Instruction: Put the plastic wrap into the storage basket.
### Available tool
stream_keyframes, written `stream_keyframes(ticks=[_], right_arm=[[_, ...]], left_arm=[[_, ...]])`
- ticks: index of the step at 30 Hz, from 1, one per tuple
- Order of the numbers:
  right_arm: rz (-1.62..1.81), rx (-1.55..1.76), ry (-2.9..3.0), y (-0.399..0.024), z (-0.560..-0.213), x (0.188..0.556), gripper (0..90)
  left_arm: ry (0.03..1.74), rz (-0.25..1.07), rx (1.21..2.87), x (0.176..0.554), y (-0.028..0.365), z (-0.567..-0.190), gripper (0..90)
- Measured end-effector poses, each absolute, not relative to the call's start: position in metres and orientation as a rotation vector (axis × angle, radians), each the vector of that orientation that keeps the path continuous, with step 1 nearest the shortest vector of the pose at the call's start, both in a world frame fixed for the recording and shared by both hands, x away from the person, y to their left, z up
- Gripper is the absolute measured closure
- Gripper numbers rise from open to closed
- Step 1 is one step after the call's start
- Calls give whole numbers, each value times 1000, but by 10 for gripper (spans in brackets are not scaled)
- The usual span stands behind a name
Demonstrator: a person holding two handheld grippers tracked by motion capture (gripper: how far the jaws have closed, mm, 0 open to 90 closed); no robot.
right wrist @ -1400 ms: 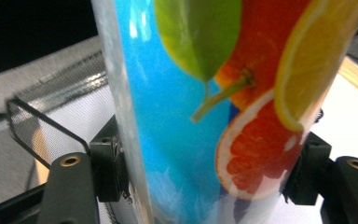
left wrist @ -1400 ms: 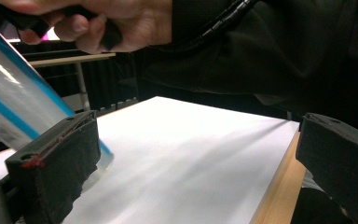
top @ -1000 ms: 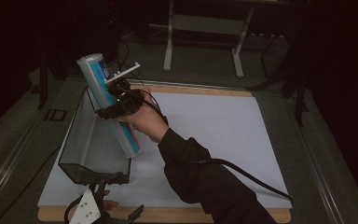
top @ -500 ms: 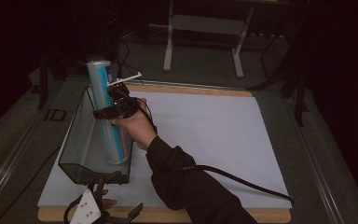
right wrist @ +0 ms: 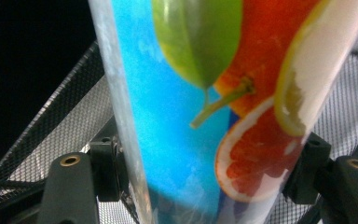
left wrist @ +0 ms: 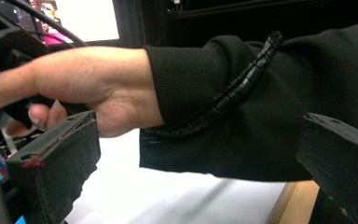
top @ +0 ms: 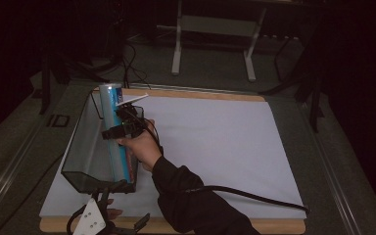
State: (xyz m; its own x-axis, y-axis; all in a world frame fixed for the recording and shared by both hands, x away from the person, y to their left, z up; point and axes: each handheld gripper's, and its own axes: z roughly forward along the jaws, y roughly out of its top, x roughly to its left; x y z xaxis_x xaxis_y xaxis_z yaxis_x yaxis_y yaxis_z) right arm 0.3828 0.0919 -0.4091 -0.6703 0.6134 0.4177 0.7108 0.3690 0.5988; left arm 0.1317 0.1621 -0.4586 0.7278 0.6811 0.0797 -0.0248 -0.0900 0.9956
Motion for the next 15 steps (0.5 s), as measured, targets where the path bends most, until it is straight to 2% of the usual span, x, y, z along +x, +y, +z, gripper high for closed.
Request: stream_keyframes(ticks=[15], right_arm=[[-1248, -1493, -2340, 91, -437, 401, 313]], left_arm=[[548, 632, 1568, 132, 161, -459, 6]])
